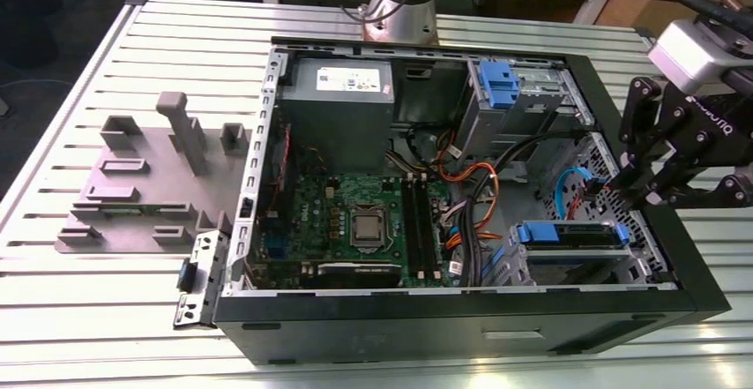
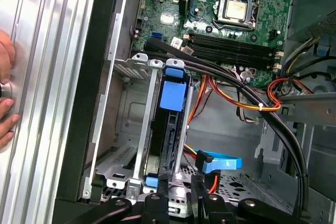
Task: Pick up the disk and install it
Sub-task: 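Insert the first disk wire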
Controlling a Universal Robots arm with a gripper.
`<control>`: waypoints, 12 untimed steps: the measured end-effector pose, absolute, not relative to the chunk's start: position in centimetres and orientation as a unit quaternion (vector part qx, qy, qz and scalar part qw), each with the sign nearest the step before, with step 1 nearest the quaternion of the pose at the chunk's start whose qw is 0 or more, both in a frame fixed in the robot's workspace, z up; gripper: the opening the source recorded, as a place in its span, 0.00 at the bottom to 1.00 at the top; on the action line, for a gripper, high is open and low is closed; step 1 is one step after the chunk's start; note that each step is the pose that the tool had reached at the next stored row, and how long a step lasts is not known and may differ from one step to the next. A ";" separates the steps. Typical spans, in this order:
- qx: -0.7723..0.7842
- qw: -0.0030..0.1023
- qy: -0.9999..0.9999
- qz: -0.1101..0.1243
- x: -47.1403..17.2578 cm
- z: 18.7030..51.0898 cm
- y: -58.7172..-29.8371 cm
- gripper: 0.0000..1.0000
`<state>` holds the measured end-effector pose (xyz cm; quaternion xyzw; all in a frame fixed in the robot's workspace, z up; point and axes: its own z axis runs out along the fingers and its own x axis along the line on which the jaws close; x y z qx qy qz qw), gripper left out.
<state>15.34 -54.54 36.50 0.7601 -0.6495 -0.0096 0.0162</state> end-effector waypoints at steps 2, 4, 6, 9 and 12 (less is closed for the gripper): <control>0.761 0.016 -0.649 -0.010 15.4 36.5 -54.5 0.31; 0.761 0.016 -0.648 -0.010 15.6 36.4 -54.3 0.31; 0.761 0.016 -0.648 -0.009 15.7 36.4 -54.2 0.31; 0.761 0.017 -0.648 -0.009 15.7 36.4 -54.2 0.31; 0.762 0.017 -0.648 -0.009 15.7 36.4 -54.1 0.31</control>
